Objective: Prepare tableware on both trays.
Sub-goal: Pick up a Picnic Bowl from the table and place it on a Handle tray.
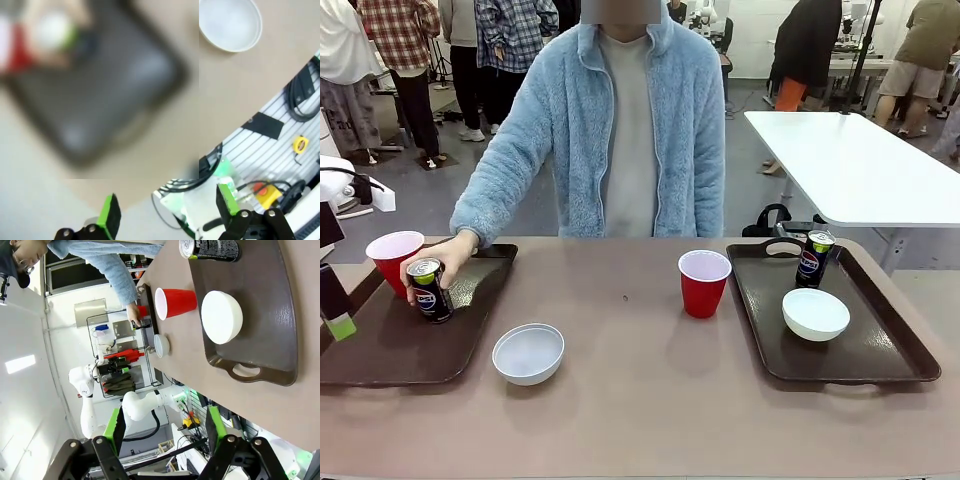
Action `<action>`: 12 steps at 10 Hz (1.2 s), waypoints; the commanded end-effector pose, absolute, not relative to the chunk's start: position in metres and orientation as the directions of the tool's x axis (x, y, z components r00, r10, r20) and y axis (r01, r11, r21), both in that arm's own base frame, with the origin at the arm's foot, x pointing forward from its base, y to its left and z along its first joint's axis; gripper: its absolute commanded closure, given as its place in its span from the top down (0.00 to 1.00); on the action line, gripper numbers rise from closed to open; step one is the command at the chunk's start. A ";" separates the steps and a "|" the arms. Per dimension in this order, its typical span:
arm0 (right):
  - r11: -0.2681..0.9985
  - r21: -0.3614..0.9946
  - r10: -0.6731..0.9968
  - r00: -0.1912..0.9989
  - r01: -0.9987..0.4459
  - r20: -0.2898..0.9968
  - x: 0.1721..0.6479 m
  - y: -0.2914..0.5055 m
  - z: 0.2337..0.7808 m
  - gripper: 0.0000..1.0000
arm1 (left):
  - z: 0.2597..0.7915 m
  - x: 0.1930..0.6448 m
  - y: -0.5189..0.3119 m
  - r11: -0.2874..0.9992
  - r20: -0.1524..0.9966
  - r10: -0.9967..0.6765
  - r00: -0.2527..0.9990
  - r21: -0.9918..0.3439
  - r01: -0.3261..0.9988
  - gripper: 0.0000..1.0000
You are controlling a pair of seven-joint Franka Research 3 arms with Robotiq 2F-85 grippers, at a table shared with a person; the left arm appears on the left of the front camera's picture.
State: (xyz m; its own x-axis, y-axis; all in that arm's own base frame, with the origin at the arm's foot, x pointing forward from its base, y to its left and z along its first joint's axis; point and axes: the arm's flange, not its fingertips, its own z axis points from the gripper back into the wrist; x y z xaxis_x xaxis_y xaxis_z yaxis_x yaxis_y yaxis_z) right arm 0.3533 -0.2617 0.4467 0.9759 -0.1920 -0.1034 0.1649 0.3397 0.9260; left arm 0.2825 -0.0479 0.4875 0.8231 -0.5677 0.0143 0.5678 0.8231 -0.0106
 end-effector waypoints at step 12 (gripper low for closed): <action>0.334 0.925 -0.194 0.973 0.182 -0.122 0.352 -0.262 0.448 0.85 | 0.429 0.327 -0.179 0.984 0.122 -0.149 0.981 0.116 0.135 1.00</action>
State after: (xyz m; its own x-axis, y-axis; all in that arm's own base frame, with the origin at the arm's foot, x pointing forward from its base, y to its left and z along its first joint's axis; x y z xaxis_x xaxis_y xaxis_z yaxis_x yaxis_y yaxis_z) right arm 0.3537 -0.2613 0.4467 0.9762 -0.1908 -0.1035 0.1646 0.3401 0.9259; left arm 0.3208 -0.1709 0.4347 0.9738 -0.1941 0.1182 0.1801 0.9764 0.1195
